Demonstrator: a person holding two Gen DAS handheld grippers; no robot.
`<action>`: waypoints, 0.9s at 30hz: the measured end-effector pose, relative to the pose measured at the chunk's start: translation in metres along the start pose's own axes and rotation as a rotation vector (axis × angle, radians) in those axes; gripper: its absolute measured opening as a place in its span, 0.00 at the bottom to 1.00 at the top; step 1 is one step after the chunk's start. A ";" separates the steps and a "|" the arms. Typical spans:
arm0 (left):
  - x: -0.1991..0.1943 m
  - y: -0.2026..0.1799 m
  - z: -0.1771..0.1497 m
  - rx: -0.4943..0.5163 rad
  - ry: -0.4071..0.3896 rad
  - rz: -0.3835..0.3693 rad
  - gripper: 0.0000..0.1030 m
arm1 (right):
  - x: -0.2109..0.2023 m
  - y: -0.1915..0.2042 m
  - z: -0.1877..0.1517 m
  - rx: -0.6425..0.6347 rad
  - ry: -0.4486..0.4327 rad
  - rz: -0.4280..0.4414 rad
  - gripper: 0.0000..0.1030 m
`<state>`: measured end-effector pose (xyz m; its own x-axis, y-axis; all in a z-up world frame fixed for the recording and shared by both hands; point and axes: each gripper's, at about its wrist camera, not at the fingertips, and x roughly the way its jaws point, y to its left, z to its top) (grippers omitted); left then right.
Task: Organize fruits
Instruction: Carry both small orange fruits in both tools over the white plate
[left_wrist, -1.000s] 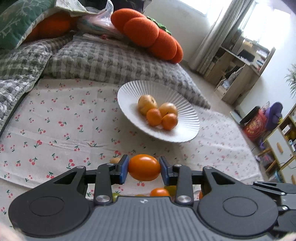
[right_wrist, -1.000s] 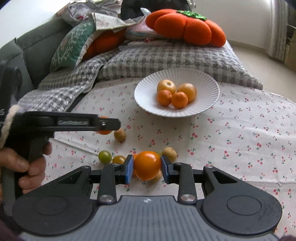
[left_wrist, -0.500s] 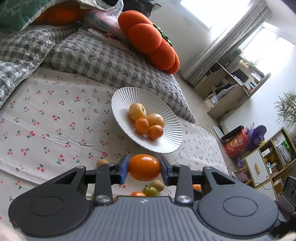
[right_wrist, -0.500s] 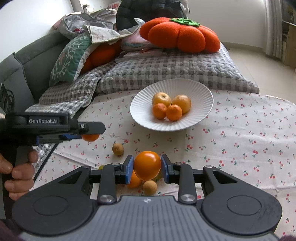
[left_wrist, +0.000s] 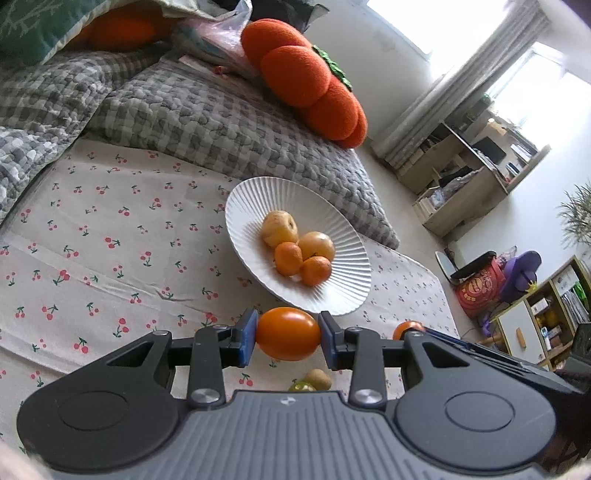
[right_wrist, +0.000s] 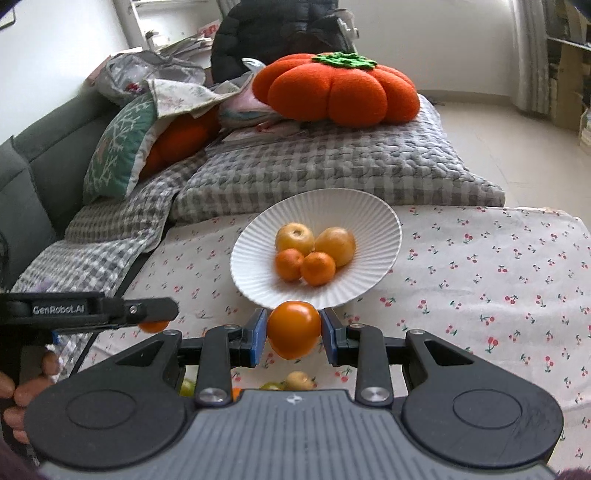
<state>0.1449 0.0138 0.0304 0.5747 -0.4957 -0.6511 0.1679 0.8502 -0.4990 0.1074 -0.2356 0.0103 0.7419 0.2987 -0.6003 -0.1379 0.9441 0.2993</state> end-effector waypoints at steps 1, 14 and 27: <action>0.001 0.000 0.002 -0.006 0.002 0.000 0.29 | 0.002 -0.002 0.002 0.000 -0.001 -0.009 0.28; 0.023 -0.012 0.030 0.056 -0.002 0.034 0.29 | 0.035 -0.035 0.026 0.074 -0.009 -0.038 0.28; 0.060 -0.022 0.070 0.082 0.033 0.093 0.29 | 0.061 -0.054 0.053 0.168 -0.023 0.015 0.28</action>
<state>0.2319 -0.0218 0.0423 0.5646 -0.4186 -0.7114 0.1807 0.9036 -0.3883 0.1949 -0.2756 -0.0029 0.7556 0.3078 -0.5782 -0.0394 0.9025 0.4289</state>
